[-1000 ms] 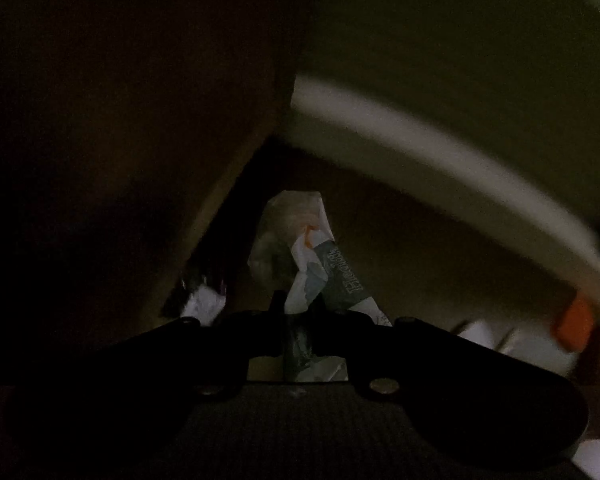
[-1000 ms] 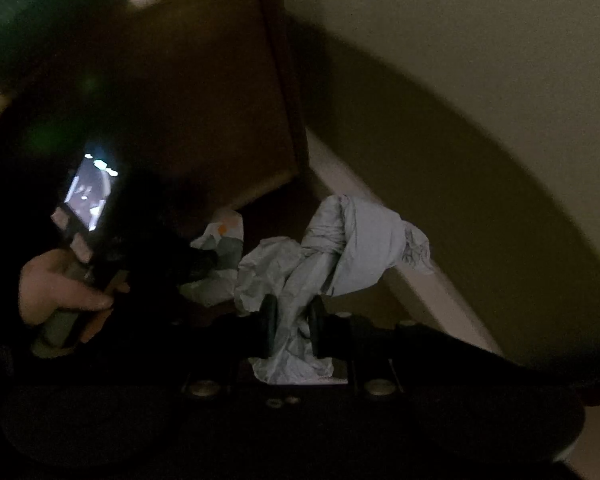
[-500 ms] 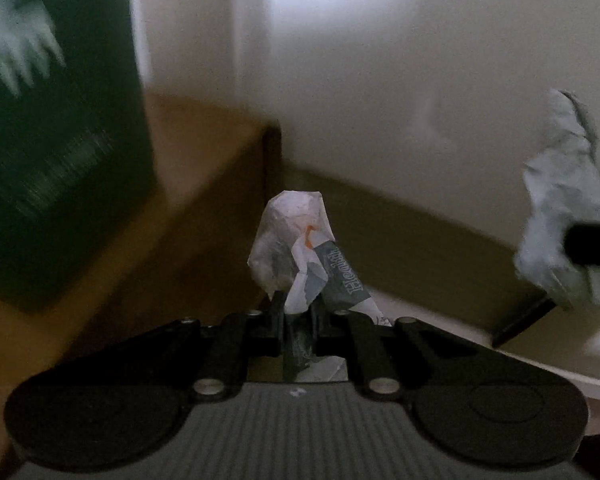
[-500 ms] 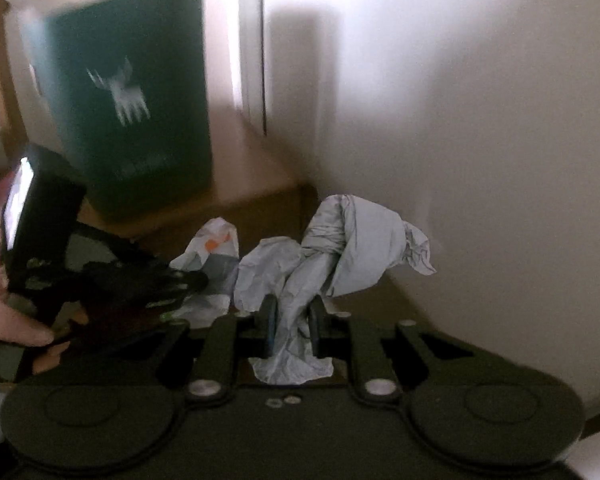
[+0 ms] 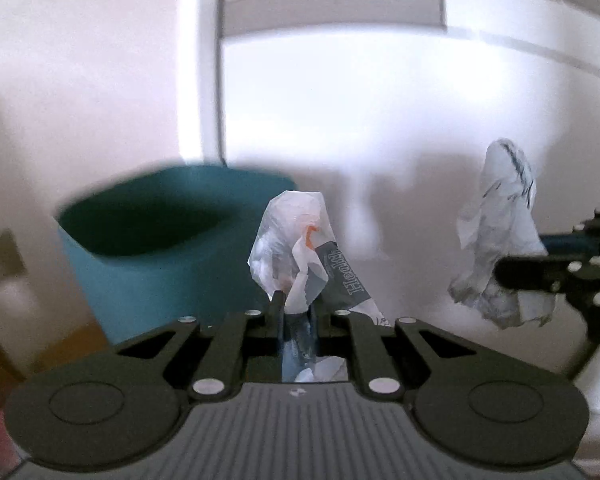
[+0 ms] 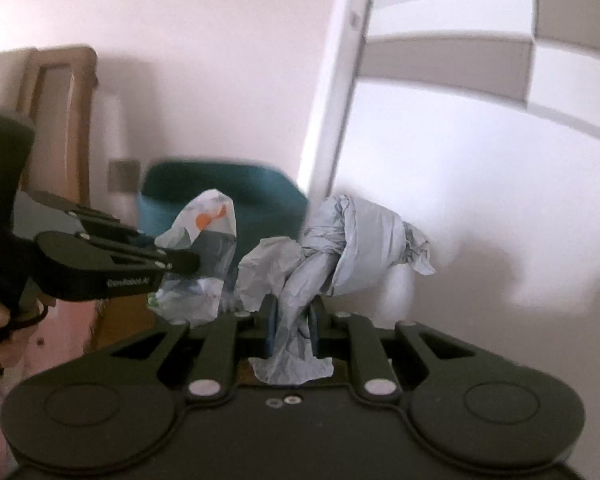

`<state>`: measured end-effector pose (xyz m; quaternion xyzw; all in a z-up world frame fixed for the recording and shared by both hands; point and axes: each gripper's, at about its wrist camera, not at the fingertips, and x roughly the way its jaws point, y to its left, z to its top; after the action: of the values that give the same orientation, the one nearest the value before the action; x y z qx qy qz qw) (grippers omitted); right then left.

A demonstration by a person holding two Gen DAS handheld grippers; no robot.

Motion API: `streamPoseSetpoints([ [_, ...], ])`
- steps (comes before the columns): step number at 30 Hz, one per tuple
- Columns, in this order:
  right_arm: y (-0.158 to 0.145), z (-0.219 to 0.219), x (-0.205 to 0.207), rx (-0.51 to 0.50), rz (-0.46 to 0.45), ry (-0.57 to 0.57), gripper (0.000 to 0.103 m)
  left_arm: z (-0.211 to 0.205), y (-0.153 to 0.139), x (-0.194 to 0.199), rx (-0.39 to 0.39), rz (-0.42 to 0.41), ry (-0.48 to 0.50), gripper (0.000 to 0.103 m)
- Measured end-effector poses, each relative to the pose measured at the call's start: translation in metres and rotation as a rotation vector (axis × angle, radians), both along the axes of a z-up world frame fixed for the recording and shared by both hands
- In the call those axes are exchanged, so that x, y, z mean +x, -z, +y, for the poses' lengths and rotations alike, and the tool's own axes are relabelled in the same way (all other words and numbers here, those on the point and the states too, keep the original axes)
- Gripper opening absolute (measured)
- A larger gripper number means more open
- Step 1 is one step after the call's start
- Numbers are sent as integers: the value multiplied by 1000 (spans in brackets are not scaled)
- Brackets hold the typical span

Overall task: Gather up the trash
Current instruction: 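Lift the blue cloth and white-green wrapper over the teal wastebasket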

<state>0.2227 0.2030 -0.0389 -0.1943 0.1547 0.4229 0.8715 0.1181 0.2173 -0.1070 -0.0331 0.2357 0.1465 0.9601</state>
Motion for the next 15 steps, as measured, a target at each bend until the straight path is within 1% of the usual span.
streamPoseSetpoints([
  [4,-28,40,3,32,-44,-32,14,27,-47,-9,27,-51,-65,12],
  [5,-32,49,5,38,-52,-38,14,37,-49,-6,30,-64,-77,12],
  [7,-39,70,10,40,-67,-48,14,51,-64,-4,52,-72,-97,12],
  [8,-42,82,14,41,-72,-52,14,59,-67,3,60,-68,-108,12],
  [9,-42,95,18,35,-74,-51,14,73,-62,18,60,-54,-111,12],
  [11,-38,107,24,19,-64,-50,14,88,-70,27,43,-37,-136,12],
  [12,-34,118,29,6,-52,-48,14,94,-78,25,33,-22,-145,12],
  [13,-32,122,33,-4,-46,-46,14,100,-81,25,18,0,-152,12],
  [14,-23,141,40,-17,-41,-39,14,110,-84,22,1,15,-164,12],
  [15,-19,149,46,-26,-30,-34,14,117,-83,28,-15,33,-174,12],
])
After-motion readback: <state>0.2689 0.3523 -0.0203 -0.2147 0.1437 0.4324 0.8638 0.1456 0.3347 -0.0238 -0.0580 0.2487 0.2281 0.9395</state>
